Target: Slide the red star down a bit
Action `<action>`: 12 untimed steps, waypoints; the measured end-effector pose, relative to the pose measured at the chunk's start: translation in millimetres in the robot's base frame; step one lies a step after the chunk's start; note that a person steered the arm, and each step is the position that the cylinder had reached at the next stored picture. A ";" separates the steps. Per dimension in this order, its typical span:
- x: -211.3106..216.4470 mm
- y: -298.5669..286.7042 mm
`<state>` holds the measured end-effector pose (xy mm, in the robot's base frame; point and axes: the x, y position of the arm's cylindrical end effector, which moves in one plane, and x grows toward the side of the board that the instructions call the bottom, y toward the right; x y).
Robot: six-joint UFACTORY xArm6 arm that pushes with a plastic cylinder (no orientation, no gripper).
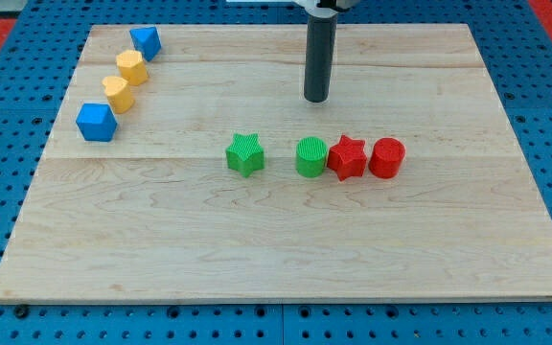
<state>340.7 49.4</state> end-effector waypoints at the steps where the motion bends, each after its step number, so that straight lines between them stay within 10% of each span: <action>1: 0.0 0.0; 12: 67.9 -44.3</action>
<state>408.6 5.1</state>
